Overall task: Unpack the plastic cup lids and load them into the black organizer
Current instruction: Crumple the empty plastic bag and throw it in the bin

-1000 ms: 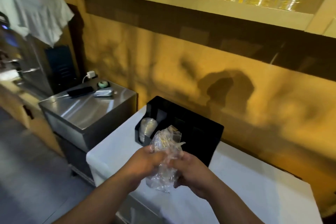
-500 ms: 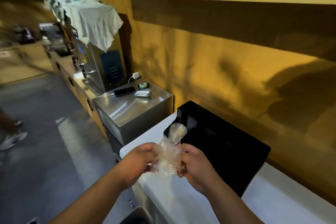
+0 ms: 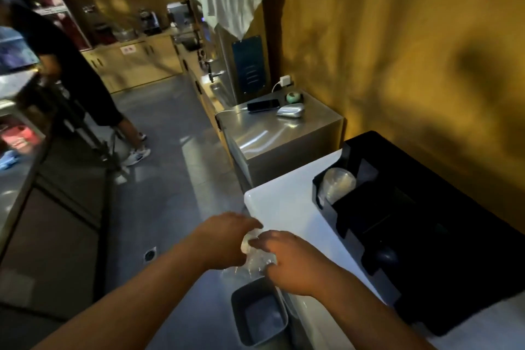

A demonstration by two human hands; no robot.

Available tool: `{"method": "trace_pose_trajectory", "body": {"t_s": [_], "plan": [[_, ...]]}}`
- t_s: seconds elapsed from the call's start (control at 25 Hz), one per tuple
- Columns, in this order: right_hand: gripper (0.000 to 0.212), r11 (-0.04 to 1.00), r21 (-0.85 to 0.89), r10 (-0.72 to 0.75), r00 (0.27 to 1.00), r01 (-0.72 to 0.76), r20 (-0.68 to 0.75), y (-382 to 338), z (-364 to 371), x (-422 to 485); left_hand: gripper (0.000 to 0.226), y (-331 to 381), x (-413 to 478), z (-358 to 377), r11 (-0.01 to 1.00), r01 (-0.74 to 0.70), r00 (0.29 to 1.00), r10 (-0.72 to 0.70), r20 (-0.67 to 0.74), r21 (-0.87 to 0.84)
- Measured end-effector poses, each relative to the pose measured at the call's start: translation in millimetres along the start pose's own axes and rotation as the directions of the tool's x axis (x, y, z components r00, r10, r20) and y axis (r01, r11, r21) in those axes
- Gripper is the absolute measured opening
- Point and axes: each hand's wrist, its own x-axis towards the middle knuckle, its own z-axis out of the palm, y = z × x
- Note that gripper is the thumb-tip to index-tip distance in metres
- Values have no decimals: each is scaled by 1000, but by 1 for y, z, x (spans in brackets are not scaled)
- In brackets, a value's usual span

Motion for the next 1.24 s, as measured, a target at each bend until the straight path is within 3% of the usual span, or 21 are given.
{"method": "trace_pose_trajectory", "body": {"t_s": [0.12,0.28,0.4,0.52,0.68,1.04,1.24], "plan": [[61,998,35,-62,997,61,45,-10,7,9,33,-18,-11,18,989,145,989,-144,4,-42],[60,996,36,-89,995,87,52,-19,22,21,9,-46,-11,41,975,204,972,-212,-102,-84],[53,996,85,14,1000,-13,-11,-16,29,24,10,-68,-9,64,966,223,955,-244,-168,-134],[54,990,-82,101,986,-112,-130,3,24,31,17,-94,-3,86,955,256,934,-285,-217,-153],[59,935,-279,191,974,-217,-119,21,27,70,18,-120,15,103,925,288,928,-334,-166,-248],[76,839,-529,157,988,-127,12,103,90,143,20,-154,61,182,856,400,904,-427,-12,-328],[63,843,-537,-26,995,-32,-100,148,115,140,22,-156,102,232,799,484,875,-440,203,-357]]}}
